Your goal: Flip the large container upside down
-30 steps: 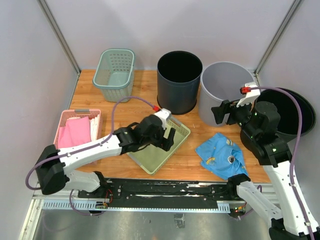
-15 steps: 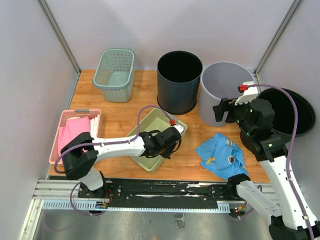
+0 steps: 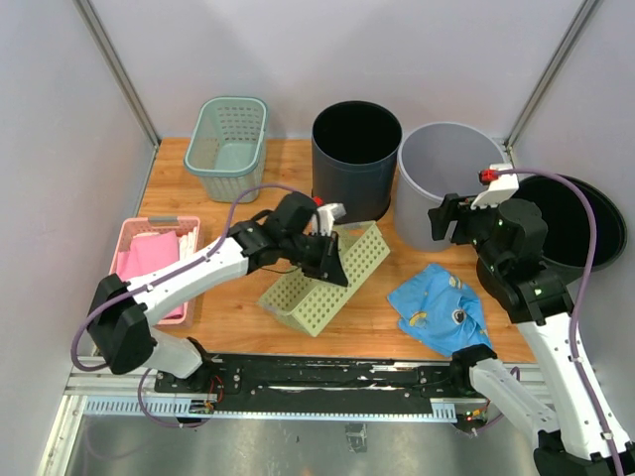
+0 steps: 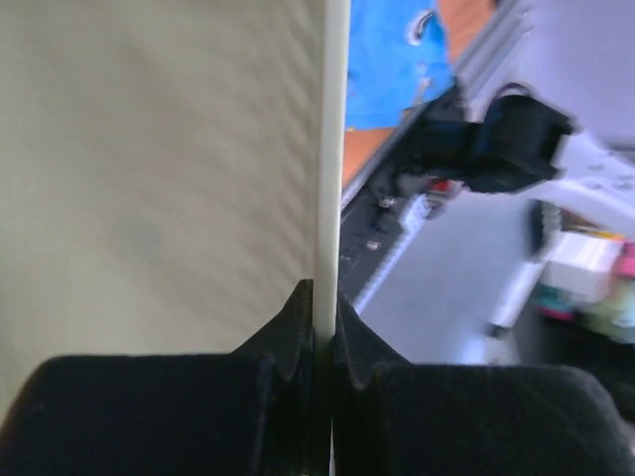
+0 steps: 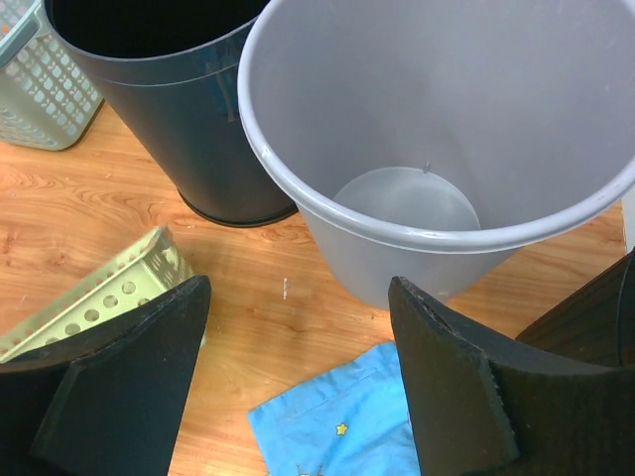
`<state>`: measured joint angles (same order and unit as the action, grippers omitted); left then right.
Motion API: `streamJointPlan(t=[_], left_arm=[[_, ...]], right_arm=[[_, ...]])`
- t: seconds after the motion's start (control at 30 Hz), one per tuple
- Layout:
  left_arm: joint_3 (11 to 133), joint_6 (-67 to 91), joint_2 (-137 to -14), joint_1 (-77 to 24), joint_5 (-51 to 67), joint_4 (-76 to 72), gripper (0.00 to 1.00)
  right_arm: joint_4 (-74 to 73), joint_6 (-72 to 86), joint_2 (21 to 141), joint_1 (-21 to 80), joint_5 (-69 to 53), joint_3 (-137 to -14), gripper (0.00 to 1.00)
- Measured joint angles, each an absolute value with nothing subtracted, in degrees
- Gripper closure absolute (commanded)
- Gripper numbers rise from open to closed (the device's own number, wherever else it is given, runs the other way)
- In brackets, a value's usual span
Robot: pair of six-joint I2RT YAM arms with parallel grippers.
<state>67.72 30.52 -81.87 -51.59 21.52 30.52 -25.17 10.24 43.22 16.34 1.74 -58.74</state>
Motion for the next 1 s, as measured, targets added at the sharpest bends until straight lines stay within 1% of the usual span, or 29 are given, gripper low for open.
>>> streamJointPlan(t=[0.1, 0.23, 0.37, 0.53, 0.67, 0.83, 0.93, 1.0], left_arm=[[60.6, 37.5, -80.1, -44.6, 34.9, 22.7, 1.00], [53.7, 47.8, -79.9, -44.0, 47.5, 10.1, 1.00], [51.6, 59.0, -78.9, -44.0, 54.9, -1.8, 1.00], [47.4, 75.8, -78.1, -43.2, 59.0, -22.8, 1.00], [40.0, 89.6, -79.2, -41.8, 60.1, -41.8, 1.00], [32.1, 107.1, -88.5, -41.2, 58.2, -68.3, 1.00], [30.6, 113.1, -94.5, -41.2, 57.2, -78.9, 1.00], [29.9, 115.2, -97.6, -41.0, 56.8, -83.4, 1.00]], right_arm=[[-25.3, 10.3, 42.4, 16.3, 1.9, -58.6, 0.26], [-25.5, 10.3, 41.0, 16.3, 2.1, -58.5, 0.26], [-25.6, 10.3, 40.0, 16.3, 2.1, -58.3, 0.26], [-26.5, 10.5, 38.9, 16.3, 2.0, -57.4, 0.26], [-28.4, 10.5, 37.8, 16.3, 2.3, -57.2, 0.26], [-30.4, 10.5, 35.0, 16.3, 3.3, -56.2, 0.26], [-31.3, 10.7, 33.5, 16.3, 3.5, -55.9, 0.26], [-31.5, 10.8, 33.2, 16.3, 3.5, -55.7, 0.26]])
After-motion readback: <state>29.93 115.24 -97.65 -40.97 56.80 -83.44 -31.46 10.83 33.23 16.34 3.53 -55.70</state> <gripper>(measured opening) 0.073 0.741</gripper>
